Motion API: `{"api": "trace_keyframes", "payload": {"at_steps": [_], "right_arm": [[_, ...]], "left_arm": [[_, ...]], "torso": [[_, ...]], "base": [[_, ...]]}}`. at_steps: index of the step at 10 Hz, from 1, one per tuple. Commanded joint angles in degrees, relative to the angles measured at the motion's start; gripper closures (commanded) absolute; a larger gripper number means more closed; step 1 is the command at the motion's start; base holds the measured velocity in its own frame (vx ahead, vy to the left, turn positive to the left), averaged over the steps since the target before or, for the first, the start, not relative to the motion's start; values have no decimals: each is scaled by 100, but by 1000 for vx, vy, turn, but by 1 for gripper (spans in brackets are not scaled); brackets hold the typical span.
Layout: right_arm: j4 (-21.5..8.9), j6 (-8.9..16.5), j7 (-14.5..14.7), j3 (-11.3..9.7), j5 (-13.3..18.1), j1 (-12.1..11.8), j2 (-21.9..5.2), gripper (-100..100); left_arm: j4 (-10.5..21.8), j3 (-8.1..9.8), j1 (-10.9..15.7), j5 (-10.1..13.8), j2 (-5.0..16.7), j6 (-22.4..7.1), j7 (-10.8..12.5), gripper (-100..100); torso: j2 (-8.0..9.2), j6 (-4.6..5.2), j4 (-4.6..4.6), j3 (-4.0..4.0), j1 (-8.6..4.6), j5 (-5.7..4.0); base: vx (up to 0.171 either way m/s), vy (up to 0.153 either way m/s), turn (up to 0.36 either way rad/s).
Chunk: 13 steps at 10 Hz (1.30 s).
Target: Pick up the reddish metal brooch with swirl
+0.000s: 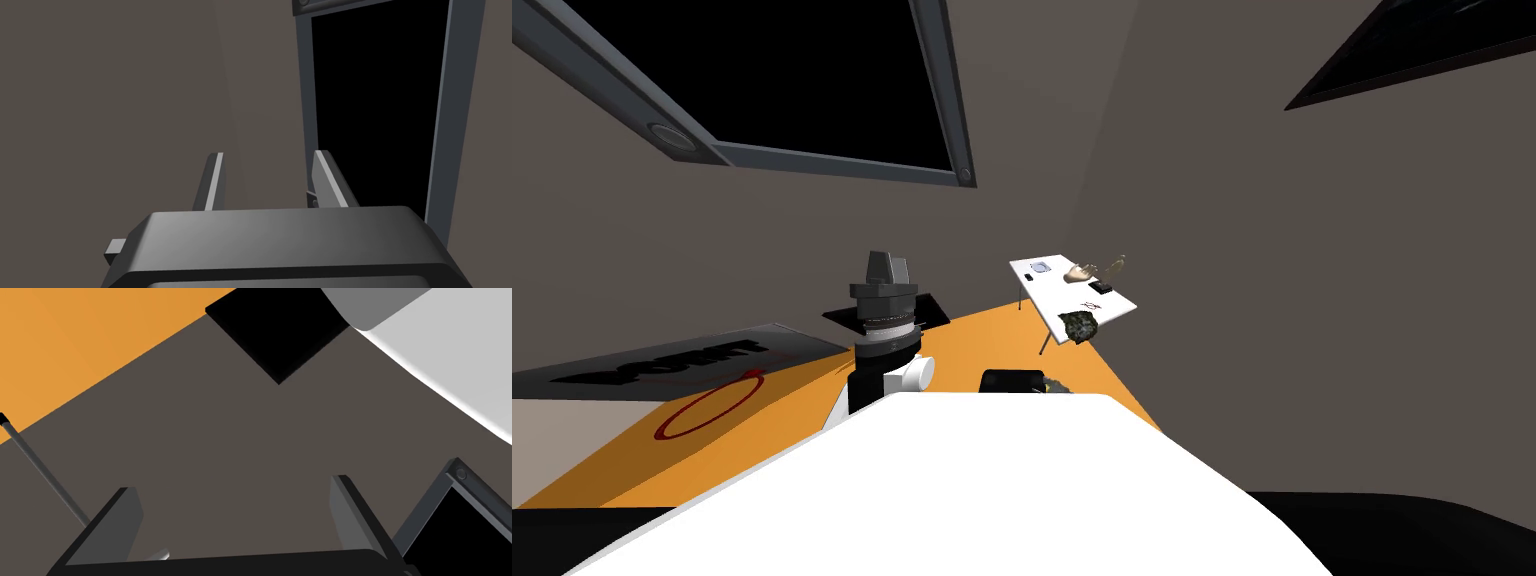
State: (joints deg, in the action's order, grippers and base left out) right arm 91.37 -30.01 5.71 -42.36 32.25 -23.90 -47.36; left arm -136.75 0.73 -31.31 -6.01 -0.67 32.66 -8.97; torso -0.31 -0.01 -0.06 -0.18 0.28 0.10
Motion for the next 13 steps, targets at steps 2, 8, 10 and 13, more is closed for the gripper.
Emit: {"api": "trace_keyframes", "payload": {"at_steps": [2,8,10,13], "right_arm": [[-371,111,87,-304,246,62,-336,-100],[-1187,393,244,-1031,823,212,-1296,-100],[-1450,491,298,-1263,1005,258,-1619,-100],[-1953,690,408,-1699,1346,352,-2077,-100]], "left_arm": [[0,0,0,0,0,0,0,0],[0,0,0,0,0,0,0,0],[0,0,0,0,0,0,0,0],[0,1,0,0,1,0,0,0]], "torso": [[-7,-1,-1,-3,11,1],[-19,-2,-3,-10,-3,-1],[-19,-2,-3,-10,-6,-1],[-13,1,-3,-8,-15,-4]], "base": [[82,99,44],[105,75,61],[109,60,65],[115,43,84]]}}
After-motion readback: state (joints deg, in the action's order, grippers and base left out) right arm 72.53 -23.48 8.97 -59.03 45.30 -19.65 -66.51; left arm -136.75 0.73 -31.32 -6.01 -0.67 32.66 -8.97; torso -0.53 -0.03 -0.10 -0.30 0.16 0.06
